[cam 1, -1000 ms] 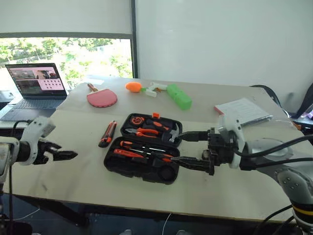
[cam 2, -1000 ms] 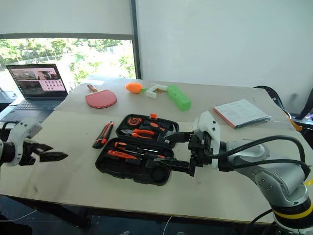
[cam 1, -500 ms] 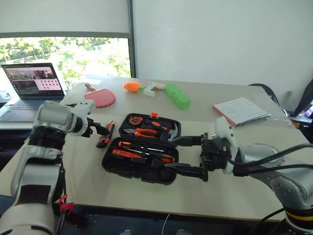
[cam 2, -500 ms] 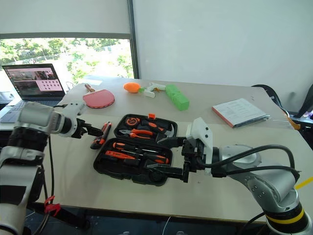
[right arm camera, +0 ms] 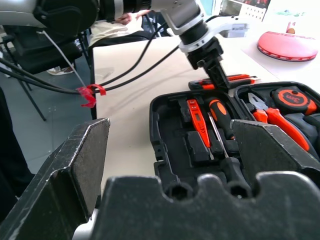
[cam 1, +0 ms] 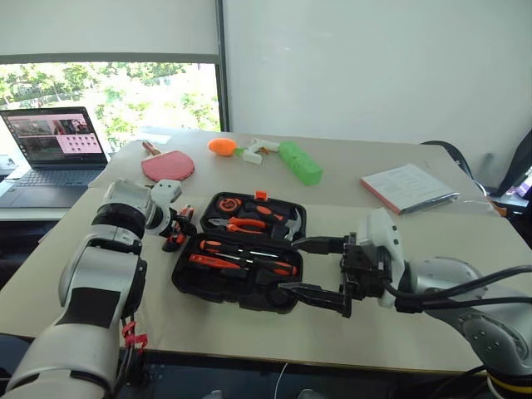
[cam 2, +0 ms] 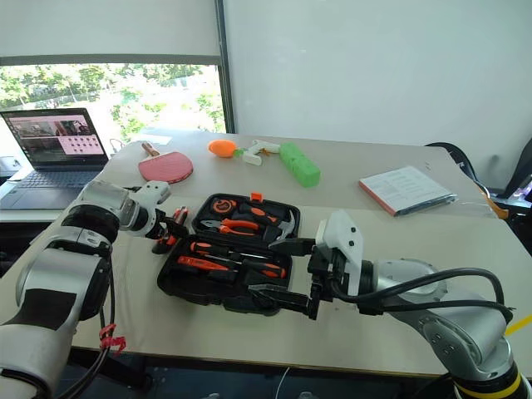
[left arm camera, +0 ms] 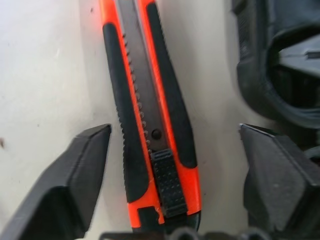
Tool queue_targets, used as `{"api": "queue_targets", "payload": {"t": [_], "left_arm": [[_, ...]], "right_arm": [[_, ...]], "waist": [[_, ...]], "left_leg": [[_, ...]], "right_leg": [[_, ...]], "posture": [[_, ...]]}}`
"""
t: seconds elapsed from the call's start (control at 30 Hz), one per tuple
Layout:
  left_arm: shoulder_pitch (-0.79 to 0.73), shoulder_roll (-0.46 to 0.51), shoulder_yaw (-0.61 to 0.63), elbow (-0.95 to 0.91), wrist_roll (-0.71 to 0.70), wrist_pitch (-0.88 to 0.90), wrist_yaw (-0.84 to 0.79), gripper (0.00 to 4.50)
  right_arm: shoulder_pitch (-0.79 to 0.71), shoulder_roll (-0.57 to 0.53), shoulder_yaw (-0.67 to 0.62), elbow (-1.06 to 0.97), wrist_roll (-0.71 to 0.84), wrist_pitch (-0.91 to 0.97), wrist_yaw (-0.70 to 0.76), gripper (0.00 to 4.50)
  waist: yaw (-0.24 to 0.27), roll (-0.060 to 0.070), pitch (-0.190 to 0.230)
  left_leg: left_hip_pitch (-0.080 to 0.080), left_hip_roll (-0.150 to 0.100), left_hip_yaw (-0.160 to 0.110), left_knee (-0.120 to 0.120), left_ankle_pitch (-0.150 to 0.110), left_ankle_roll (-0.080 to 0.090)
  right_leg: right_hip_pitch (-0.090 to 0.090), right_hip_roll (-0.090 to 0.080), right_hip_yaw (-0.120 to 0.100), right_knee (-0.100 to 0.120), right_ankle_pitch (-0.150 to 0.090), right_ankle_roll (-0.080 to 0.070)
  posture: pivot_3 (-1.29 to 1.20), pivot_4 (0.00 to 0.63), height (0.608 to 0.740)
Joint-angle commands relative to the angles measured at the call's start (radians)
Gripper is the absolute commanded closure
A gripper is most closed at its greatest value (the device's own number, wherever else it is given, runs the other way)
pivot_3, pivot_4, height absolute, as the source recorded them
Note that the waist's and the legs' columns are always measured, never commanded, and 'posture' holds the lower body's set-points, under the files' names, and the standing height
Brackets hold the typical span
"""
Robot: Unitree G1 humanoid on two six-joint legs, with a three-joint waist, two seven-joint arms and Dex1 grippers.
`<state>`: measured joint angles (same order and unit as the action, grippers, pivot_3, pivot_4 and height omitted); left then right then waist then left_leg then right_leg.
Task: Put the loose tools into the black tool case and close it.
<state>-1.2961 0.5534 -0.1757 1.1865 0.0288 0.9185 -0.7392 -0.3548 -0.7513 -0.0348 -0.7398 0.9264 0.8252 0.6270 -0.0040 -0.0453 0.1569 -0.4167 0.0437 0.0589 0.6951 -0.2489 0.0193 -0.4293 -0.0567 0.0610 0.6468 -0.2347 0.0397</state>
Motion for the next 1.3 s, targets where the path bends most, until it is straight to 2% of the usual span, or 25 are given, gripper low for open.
{"api": "queue_targets", "payload": {"t": [0.03,0.1,0.13,0.33,0.4,0.47,0.53,0.63,0.67,0.73,0.83,0.9,0.97,1.1,1.3], "left_arm": [[-0.026,-0.005,0.014,0.031,0.018,-0.028,0.005,2.03],[-0.026,-0.006,0.027,0.043,0.019,-0.03,0.01,2.76],[-0.026,-0.005,0.031,0.047,0.021,-0.033,0.013,2.85],[-0.043,0.022,0.052,0.055,0.029,-0.063,0.011,2.85],[-0.055,0.051,0.034,0.038,0.048,-0.158,-0.04,2.85],[-0.072,0.09,0.015,0.003,0.062,-0.307,-0.154,2.85],[-0.087,0.127,-0.016,-0.032,0.074,-0.413,-0.336,2.85],[-0.079,0.18,-0.076,-0.142,0.063,-0.516,-0.678,2.85],[-0.047,0.214,-0.123,-0.245,0.023,-0.544,-0.779,2.85],[0.026,0.288,-0.241,-0.465,-0.082,-0.578,-0.862,2.85],[0.089,0.37,-0.363,-0.678,-0.183,-0.59,-0.875,2.85],[0.155,0.42,-0.454,-0.866,-0.189,-0.665,-0.875,2.85],[0.193,0.433,-0.482,-0.955,-0.179,-0.696,-0.875,2.85],[0.279,0.425,-0.495,-1.042,-0.142,-0.71,-0.875,2.85],[0.341,0.377,-0.477,-1.012,-0.053,-0.785,-0.875,2.85]], "right_arm": [[-0.003,0.003,-0.041,-0.03,0.018,-0.02,-0.017,0.0],[-0.004,0.004,-0.043,-0.03,0.021,-0.018,-0.023,0.0],[-0.005,0.004,-0.044,-0.029,0.021,-0.017,-0.023,0.0],[-0.012,-0.003,-0.049,-0.019,0.024,-0.016,-0.021,0.0],[-0.011,-0.011,-0.055,-0.015,0.027,-0.012,-0.013,0.0],[-0.008,-0.031,-0.061,-0.012,0.032,-0.006,0.008,0.0],[0.0,-0.054,-0.064,-0.011,0.037,-0.003,0.03,0.0],[0.016,-0.087,-0.07,-0.011,0.044,-0.002,0.06,0.0],[0.024,-0.099,-0.071,-0.012,0.042,-0.003,0.07,0.0],[0.038,-0.116,-0.074,-0.015,0.041,-0.004,0.083,0.0],[0.05,-0.125,-0.079,-0.018,0.047,-0.006,0.085,0.0],[0.065,-0.121,-0.084,-0.035,0.06,0.0,0.065,0.0],[0.075,-0.119,-0.088,-0.045,0.067,0.003,0.05,0.0],[0.106,-0.119,-0.103,-0.072,0.083,0.004,0.018,0.0],[0.125,-0.127,-0.116,-0.085,0.104,0.001,-0.012,0.0]], "waist": [[0.0,0.0,0.0],[0.0,0.0,0.0],[0.0,0.0,0.0],[0.0,0.0,0.0],[0.0,0.0,0.0],[-0.004,-0.003,0.002],[-0.006,-0.003,0.002],[-0.004,-0.003,0.002],[-0.003,-0.003,0.002],[-0.004,-0.003,0.002],[-0.005,-0.003,0.002],[-0.007,-0.003,0.002],[-0.008,-0.003,0.002],[-0.007,-0.003,0.002],[-0.007,-0.003,0.002]], "left_leg": [[0.0,0.0,0.0,0.0,0.0,0.0],[0.0,0.0,0.0,0.0,0.0,0.0],[0.0,0.0,0.0,0.0,0.0,0.0],[0.0,0.0,0.0,0.0,0.0,0.0],[0.0,0.0,0.0,0.0,0.0,0.0],[0.0,0.0,0.0,0.0,0.0,0.0],[-0.001,0.0,0.0,0.0,0.0,0.0],[-0.008,0.0,0.0,0.0,0.0,0.0],[-0.009,0.0,0.0,0.0,0.0,0.0],[-0.009,0.0,0.001,0.0,0.0,0.0],[-0.009,0.001,0.0,0.0,0.0,0.0],[-0.009,0.001,0.0,0.001,0.0,0.0],[-0.007,0.001,0.0,0.001,0.0,0.0],[-0.007,0.001,0.0,0.003,0.0,0.0],[-0.007,0.001,0.0,0.004,0.0,0.0]], "right_leg": [[0.0,0.0,0.0,0.0,0.0,0.0],[0.0,0.0,0.0,0.0,0.0,0.0],[0.0,0.0,0.0,0.0,0.0,0.0],[0.0,0.0,0.0,0.0,0.0,0.0],[0.0,0.0,0.0,0.0,0.0,0.0],[0.0,0.0,0.0,0.0,0.0,0.0],[-0.001,0.0,0.0,0.0,0.0,0.0],[-0.008,0.0,0.0,0.0,0.0,0.0],[-0.008,-0.001,0.0,0.0,0.0,0.0],[-0.008,-0.001,0.0,0.0,0.0,0.0],[-0.008,-0.001,0.001,0.0,0.0,0.0],[-0.008,-0.001,0.001,0.001,0.0,0.0],[-0.008,-0.001,0.002,0.002,0.0,0.0],[-0.007,0.0,0.002,0.003,0.0,0.0],[-0.007,0.001,0.002,0.003,0.0,0.0]], "posture": [[0.0,0.15,0.738],[0.0,0.15,0.738],[0.0,0.15,0.738],[0.0,0.15,0.738],[0.0,0.15,0.738],[0.0,0.15,0.738],[0.0,0.15,0.738],[0.0,0.15,0.738],[0.0,0.15,0.738],[0.0,0.15,0.738],[0.0,0.15,0.738],[0.0,0.15,0.738],[0.0,0.15,0.738],[0.0,0.15,0.738],[0.0,0.15,0.738]]}}
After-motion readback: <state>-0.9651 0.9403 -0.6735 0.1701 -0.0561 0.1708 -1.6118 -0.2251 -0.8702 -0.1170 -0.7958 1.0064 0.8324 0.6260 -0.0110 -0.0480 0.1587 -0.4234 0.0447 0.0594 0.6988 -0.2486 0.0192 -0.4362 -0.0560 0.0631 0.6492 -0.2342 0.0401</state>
